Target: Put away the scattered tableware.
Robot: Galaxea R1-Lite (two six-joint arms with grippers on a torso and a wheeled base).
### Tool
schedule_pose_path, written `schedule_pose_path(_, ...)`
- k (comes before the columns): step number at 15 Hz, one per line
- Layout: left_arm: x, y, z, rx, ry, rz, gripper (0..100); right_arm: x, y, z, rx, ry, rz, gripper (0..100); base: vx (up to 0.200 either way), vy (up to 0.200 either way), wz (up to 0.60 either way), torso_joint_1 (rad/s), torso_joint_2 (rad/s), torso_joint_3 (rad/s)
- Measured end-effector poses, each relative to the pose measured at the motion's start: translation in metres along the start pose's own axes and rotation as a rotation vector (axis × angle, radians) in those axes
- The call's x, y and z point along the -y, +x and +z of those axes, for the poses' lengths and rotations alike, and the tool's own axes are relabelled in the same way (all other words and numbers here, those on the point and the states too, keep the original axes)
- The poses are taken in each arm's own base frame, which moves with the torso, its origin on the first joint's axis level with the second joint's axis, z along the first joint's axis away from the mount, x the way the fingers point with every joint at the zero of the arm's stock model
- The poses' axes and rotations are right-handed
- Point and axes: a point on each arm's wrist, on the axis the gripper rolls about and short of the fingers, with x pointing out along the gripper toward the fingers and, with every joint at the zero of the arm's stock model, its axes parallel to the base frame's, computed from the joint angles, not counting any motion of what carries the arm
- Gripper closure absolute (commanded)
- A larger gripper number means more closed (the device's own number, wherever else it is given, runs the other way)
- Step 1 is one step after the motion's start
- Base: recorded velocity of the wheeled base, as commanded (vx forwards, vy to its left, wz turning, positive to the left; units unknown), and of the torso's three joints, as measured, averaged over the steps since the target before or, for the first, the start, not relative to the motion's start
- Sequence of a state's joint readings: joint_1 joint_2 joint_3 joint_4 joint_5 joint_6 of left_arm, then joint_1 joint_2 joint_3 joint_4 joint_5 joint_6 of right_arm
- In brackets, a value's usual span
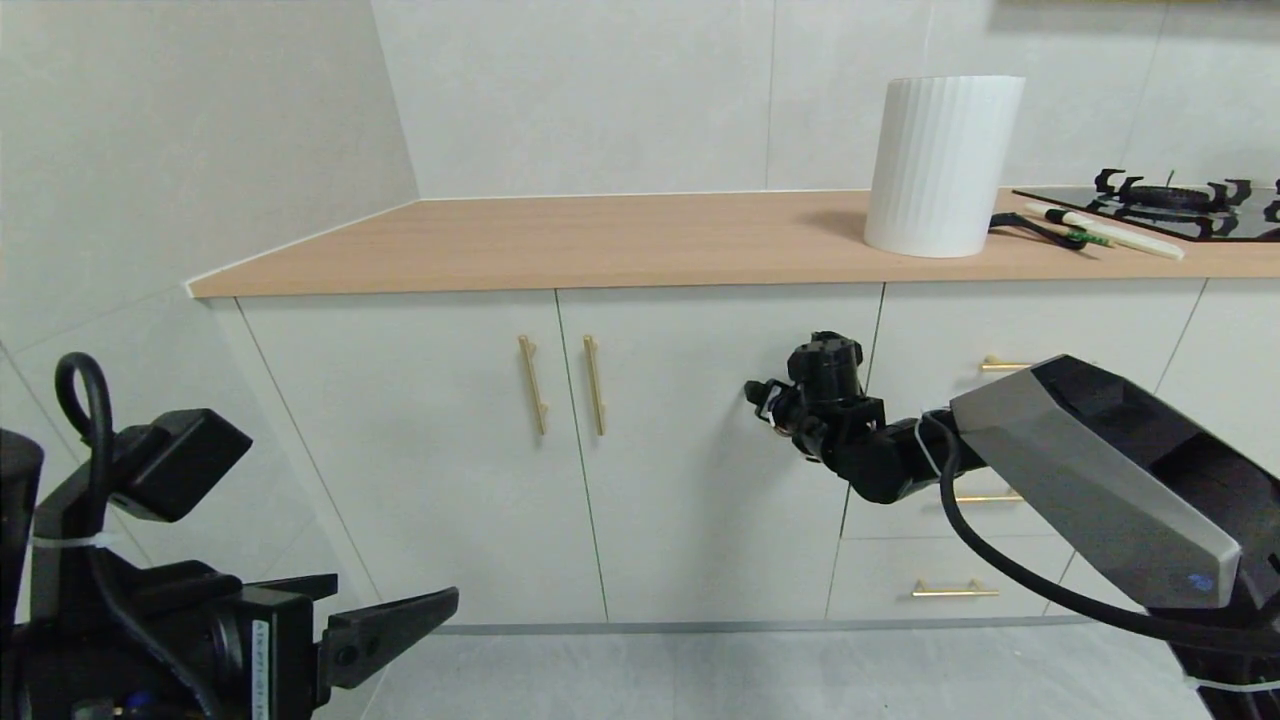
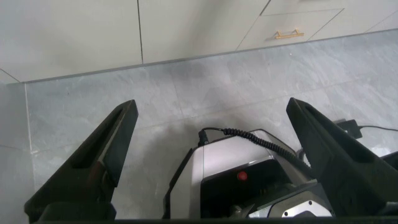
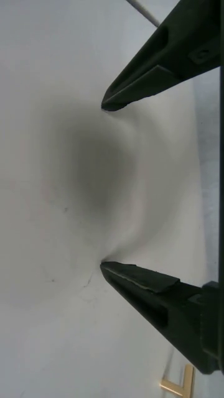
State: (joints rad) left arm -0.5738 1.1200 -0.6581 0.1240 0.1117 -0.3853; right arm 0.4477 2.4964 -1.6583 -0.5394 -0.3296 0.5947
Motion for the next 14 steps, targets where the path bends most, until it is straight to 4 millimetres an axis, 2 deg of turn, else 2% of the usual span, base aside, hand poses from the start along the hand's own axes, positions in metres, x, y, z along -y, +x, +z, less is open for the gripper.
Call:
schedule_pose_path(3, 0.000, 0.000, 0.000, 0.001, 0.000, 0.000, 0, 0.001, -0.012, 0.000, -0.031, -0.004, 0.014, 0, 0.000, 0.000, 0.00, 0.000, 0.00, 0.000)
schedule_pose_path(5, 0.000, -0.001, 0.000, 0.002, 0.000, -0.001, 0, -0.001, -0.036, -0.001, -0.119, -0.021, 0.078, 0, 0.000, 0.000, 0.00, 0.000, 0.00, 0.000)
schedule_pose_path(7, 0.000, -0.001, 0.000, 0.003, -0.001, -0.001, 0, 0.003, -0.070, 0.003, -0.247, -0.053, 0.188, 0, 0.000, 0.000, 0.00, 0.000, 0.00, 0.000)
schedule_pose_path(9, 0.000, -0.001, 0.000, 0.004, -0.001, -0.002, 0, 0.007, -0.109, 0.014, -0.353, -0.096, 0.376, 0, 0.000, 0.000, 0.00, 0.000, 0.00, 0.000)
schedule_pose_path(10, 0.000, -0.001, 0.000, 0.005, -0.001, -0.002, 0, 0.008, -0.127, 0.022, -0.358, -0.112, 0.431, 0, 0.000, 0.000, 0.00, 0.000, 0.00, 0.000)
schedule_pose_path(14, 0.000, -0.008, 0.002, 0.034, 0.000, -0.011, 0, 0.015, -0.187, 0.056, -0.246, -0.162, 0.429, 0, 0.000, 0.000, 0.00, 0.000, 0.00, 0.000)
